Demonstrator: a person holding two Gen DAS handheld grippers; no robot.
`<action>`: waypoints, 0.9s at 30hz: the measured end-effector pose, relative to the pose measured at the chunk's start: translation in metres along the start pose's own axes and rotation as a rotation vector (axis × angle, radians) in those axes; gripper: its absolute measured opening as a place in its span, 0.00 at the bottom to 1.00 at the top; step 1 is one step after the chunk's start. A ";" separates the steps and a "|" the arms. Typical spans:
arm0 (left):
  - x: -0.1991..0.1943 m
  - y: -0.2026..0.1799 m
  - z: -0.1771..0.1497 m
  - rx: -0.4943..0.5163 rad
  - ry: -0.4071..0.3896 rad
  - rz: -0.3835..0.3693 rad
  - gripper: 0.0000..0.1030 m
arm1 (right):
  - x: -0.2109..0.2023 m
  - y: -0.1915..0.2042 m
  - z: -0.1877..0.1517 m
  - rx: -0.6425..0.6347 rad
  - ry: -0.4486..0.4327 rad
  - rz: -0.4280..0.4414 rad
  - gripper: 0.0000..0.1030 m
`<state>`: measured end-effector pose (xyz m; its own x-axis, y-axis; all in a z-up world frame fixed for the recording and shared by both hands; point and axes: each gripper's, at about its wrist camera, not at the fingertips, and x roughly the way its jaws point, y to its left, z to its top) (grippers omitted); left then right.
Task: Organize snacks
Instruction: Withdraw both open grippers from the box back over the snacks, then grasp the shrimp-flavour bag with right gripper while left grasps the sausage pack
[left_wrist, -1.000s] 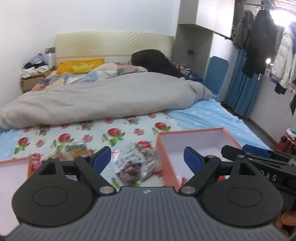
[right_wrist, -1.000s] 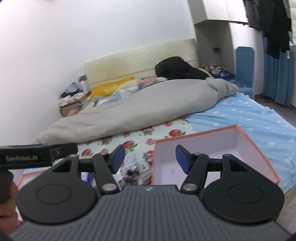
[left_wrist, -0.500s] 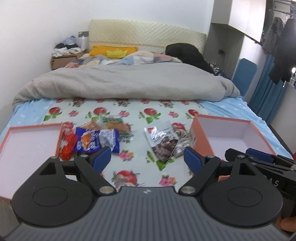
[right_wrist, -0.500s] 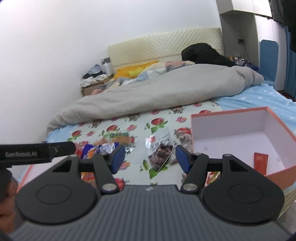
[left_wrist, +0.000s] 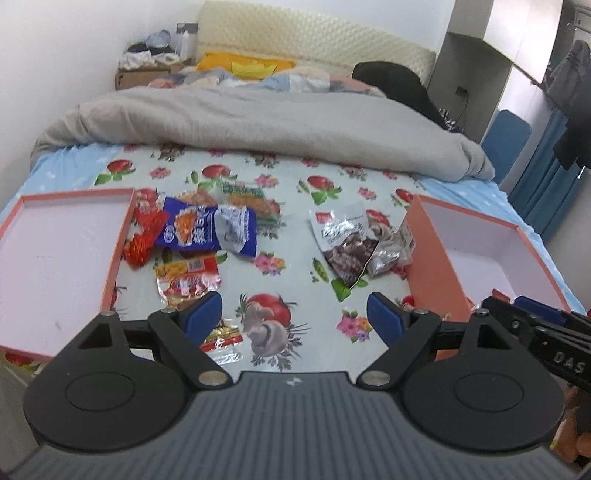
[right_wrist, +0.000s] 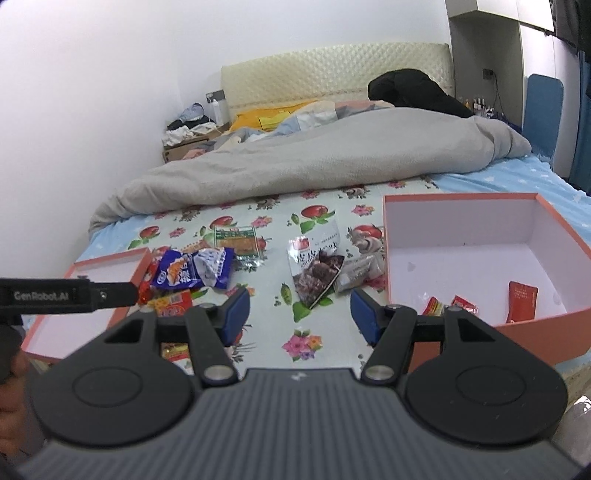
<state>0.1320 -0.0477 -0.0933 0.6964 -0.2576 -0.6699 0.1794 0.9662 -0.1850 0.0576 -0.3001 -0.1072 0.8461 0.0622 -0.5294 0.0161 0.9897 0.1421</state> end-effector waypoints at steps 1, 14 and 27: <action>0.004 0.002 -0.001 0.000 0.006 0.004 0.86 | 0.001 0.000 -0.001 -0.008 0.003 0.006 0.61; 0.025 0.039 -0.009 -0.030 0.013 0.083 0.86 | 0.036 0.010 -0.021 -0.011 0.038 0.018 0.61; 0.064 0.065 -0.018 -0.096 0.068 0.101 0.86 | 0.060 0.017 -0.026 -0.035 0.086 0.003 0.61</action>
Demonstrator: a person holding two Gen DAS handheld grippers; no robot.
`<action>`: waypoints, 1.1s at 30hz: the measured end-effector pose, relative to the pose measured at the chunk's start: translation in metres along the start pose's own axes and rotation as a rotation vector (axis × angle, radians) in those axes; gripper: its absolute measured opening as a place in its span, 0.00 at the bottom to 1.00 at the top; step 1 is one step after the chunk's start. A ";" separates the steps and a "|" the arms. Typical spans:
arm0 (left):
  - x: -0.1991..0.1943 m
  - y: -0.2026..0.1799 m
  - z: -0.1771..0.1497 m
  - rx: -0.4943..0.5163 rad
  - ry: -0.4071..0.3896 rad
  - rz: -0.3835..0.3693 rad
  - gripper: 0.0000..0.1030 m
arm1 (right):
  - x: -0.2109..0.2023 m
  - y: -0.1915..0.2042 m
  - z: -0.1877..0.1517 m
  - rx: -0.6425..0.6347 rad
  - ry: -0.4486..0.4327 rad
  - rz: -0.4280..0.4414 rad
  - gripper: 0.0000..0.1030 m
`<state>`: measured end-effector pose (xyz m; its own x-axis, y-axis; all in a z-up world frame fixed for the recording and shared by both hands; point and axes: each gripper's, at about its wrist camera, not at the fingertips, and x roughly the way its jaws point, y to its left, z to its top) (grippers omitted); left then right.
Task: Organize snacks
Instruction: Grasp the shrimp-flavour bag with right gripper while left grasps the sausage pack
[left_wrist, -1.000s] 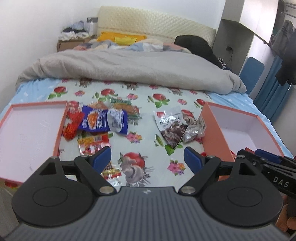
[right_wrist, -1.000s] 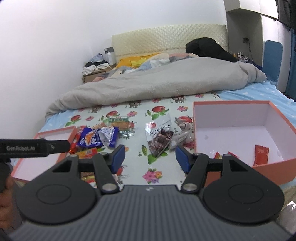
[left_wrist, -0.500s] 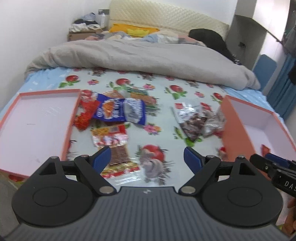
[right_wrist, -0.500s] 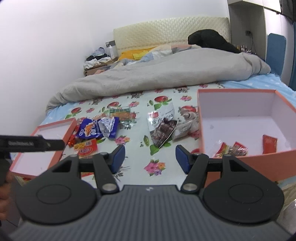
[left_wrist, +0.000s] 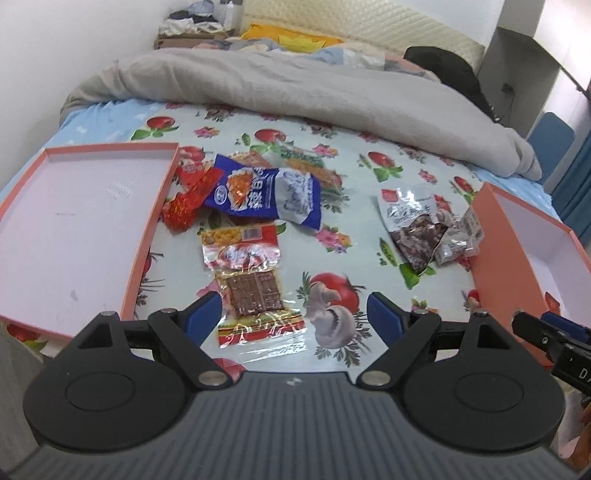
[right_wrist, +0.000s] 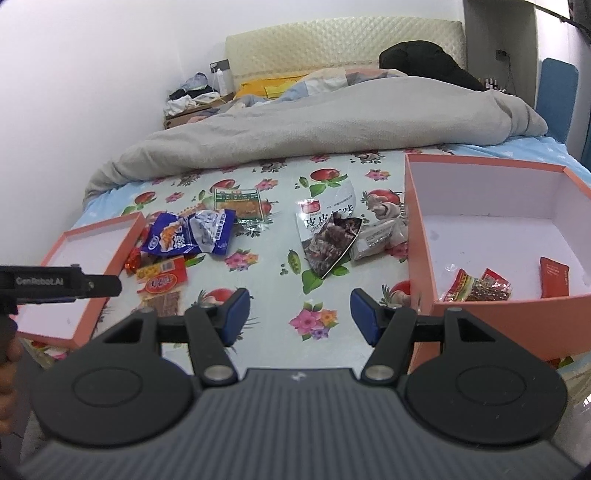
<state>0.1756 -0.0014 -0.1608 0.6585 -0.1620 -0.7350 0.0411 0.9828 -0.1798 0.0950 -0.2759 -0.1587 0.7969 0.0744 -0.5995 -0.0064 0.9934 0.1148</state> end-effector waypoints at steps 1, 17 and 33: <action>0.004 0.001 0.000 -0.003 0.008 0.005 0.86 | 0.003 0.001 0.001 -0.006 0.004 -0.002 0.61; 0.117 0.028 0.004 -0.039 0.170 0.061 0.93 | 0.092 -0.004 0.027 -0.061 0.108 -0.033 0.61; 0.166 0.025 0.003 0.033 0.201 0.141 0.94 | 0.199 -0.004 0.064 -0.163 0.163 -0.072 0.75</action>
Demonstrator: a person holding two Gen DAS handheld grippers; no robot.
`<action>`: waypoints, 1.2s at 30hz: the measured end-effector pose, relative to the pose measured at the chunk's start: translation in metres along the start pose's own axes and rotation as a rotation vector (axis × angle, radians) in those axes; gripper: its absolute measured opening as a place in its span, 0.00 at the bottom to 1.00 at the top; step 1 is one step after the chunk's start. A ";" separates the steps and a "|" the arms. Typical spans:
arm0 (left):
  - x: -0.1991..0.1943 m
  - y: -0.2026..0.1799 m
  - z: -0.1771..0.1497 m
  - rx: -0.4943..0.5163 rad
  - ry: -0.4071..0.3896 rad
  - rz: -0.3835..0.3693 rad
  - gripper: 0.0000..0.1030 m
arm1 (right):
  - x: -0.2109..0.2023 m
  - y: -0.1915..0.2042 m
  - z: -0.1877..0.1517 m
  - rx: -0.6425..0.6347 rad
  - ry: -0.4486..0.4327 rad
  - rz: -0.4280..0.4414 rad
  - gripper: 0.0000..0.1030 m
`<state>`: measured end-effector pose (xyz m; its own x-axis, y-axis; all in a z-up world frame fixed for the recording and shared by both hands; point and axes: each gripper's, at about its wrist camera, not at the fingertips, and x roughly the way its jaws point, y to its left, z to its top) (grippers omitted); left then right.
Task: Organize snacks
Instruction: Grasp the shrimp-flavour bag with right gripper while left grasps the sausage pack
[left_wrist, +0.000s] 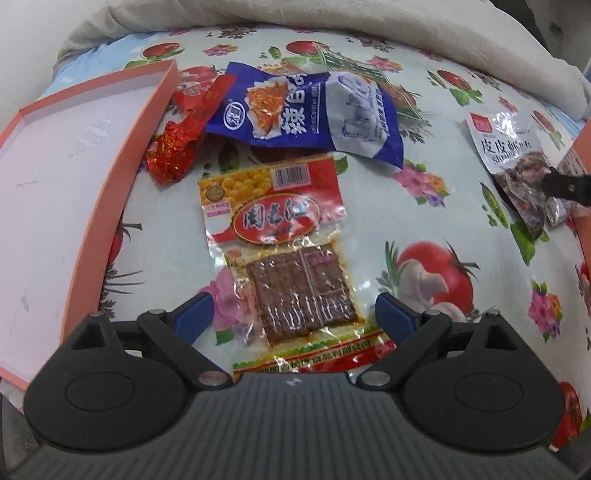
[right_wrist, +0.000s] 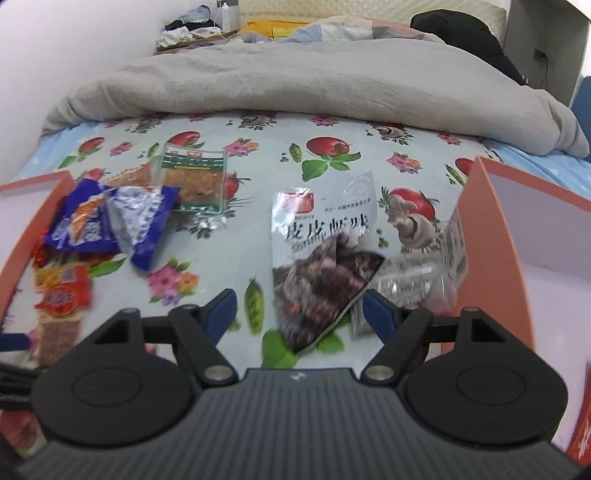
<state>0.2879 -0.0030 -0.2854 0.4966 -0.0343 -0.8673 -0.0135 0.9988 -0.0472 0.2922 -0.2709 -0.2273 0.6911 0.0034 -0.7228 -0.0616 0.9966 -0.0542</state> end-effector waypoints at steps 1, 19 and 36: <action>0.001 0.000 0.001 -0.001 0.001 0.001 0.94 | 0.006 0.000 0.003 -0.014 -0.006 -0.012 0.75; 0.003 -0.001 0.001 -0.007 0.018 0.017 0.87 | 0.073 0.004 0.008 -0.145 0.083 -0.056 0.76; -0.007 0.001 -0.006 0.005 -0.050 -0.017 0.60 | 0.038 0.026 -0.011 -0.165 0.098 0.035 0.28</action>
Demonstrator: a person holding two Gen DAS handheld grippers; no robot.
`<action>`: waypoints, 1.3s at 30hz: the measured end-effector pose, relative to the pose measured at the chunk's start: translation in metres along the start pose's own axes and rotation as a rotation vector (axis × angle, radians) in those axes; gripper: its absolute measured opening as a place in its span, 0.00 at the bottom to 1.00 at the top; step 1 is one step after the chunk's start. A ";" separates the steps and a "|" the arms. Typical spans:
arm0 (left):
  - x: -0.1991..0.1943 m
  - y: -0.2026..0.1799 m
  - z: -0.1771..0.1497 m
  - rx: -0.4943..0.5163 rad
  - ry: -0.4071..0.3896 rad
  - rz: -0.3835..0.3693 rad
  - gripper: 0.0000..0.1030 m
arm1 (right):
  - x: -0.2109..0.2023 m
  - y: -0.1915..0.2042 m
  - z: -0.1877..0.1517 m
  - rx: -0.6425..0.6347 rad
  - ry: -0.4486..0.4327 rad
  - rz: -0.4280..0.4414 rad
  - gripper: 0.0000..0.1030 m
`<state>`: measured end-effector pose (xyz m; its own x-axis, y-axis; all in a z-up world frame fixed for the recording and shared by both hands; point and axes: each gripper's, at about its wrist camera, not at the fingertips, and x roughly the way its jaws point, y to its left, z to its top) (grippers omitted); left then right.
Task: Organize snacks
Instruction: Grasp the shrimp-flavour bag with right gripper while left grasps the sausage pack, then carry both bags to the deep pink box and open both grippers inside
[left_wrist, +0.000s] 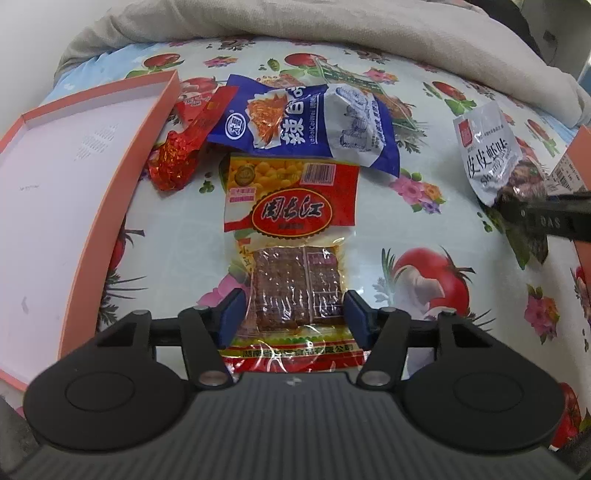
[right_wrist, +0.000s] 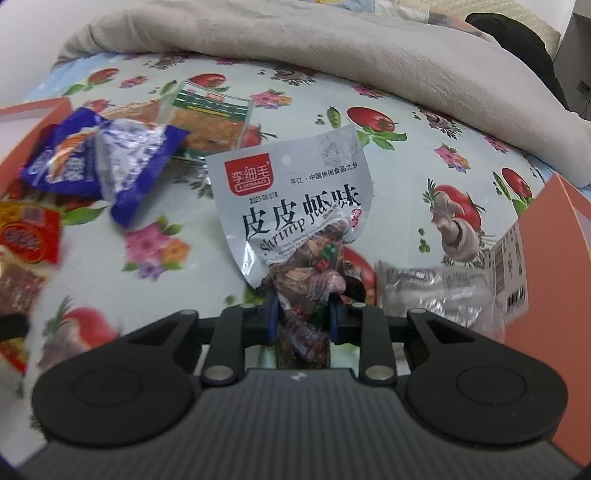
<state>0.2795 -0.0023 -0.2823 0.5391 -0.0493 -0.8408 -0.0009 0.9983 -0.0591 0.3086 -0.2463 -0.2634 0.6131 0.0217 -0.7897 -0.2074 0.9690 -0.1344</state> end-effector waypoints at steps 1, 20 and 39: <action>-0.001 0.000 0.000 0.005 -0.004 -0.004 0.59 | -0.005 0.002 -0.003 0.005 -0.005 0.006 0.28; -0.017 -0.008 -0.007 -0.021 -0.026 -0.090 0.56 | -0.080 0.021 -0.066 0.144 -0.020 0.051 0.28; -0.064 -0.017 0.016 -0.009 -0.112 -0.147 0.56 | -0.113 0.013 -0.066 0.243 -0.086 0.056 0.28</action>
<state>0.2585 -0.0154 -0.2185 0.6246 -0.1906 -0.7573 0.0777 0.9801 -0.1826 0.1861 -0.2521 -0.2151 0.6707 0.0882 -0.7365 -0.0601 0.9961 0.0647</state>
